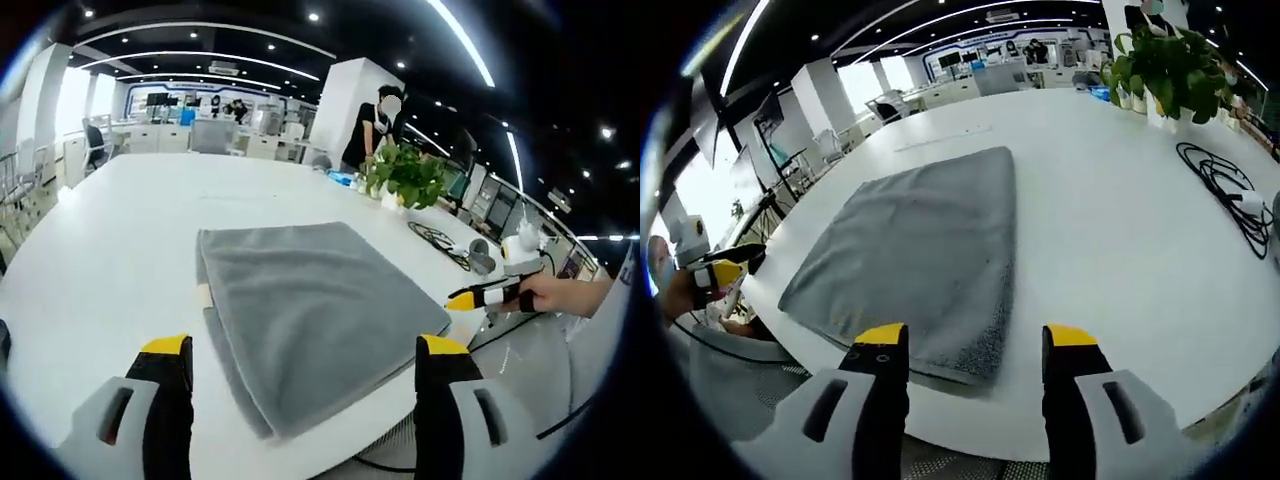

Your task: Fold the towel on the table until its edges align and the towel forms a compact rectangular stack.

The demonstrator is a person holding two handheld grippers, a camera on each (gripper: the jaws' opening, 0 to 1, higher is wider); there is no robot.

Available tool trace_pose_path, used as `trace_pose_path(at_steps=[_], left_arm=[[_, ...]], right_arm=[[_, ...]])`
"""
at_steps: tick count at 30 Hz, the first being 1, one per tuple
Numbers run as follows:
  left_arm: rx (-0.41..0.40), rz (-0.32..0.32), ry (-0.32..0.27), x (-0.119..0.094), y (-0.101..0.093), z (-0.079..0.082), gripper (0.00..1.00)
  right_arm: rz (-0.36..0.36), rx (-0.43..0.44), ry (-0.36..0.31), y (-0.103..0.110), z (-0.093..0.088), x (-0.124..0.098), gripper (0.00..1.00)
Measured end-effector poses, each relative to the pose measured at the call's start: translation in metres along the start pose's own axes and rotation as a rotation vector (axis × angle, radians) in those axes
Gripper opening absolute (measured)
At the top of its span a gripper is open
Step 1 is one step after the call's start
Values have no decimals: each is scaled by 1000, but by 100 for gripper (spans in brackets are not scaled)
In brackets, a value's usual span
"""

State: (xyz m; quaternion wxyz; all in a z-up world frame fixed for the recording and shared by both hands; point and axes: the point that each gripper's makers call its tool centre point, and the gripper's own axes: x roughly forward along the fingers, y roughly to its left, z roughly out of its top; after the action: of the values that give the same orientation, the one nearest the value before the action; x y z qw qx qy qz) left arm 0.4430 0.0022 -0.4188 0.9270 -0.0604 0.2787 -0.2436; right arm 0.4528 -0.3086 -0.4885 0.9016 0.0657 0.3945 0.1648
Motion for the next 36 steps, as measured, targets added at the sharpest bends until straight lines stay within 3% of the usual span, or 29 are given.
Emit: trace_pose_path(at_steps=[6, 8, 11, 15, 16, 25, 33, 35, 36], left_arm=[[6, -2, 49, 8, -2, -6, 90], [-4, -5, 52, 11, -2, -6, 89], [-19, -3, 54, 14, -5, -3, 85], [-26, -4, 50, 22, -7, 1, 84], [-29, -8, 50, 24, -7, 2, 84], [-16, -47, 52, 38, -15, 11, 81], [-17, -60, 74, 45, -17, 8, 79], [-18, -66, 81, 45, -21, 7, 79], [-18, -69, 83, 45, -21, 6, 79]], right_arm=[[-14, 14, 29, -4, -11, 8, 48], [-14, 18, 34, 4, -13, 4, 44], [-21, -6, 30, 4, -13, 6, 36], [-67, -55, 25, -6, -9, 7, 11], [-68, -49, 21, -6, -9, 8, 9], [-74, -24, 43, -7, -16, 9, 6], [-65, -45, 91, -9, -21, 14, 1], [-64, -49, 91, -8, -19, 14, 0], [-61, -23, 49, -7, -12, 15, 0]])
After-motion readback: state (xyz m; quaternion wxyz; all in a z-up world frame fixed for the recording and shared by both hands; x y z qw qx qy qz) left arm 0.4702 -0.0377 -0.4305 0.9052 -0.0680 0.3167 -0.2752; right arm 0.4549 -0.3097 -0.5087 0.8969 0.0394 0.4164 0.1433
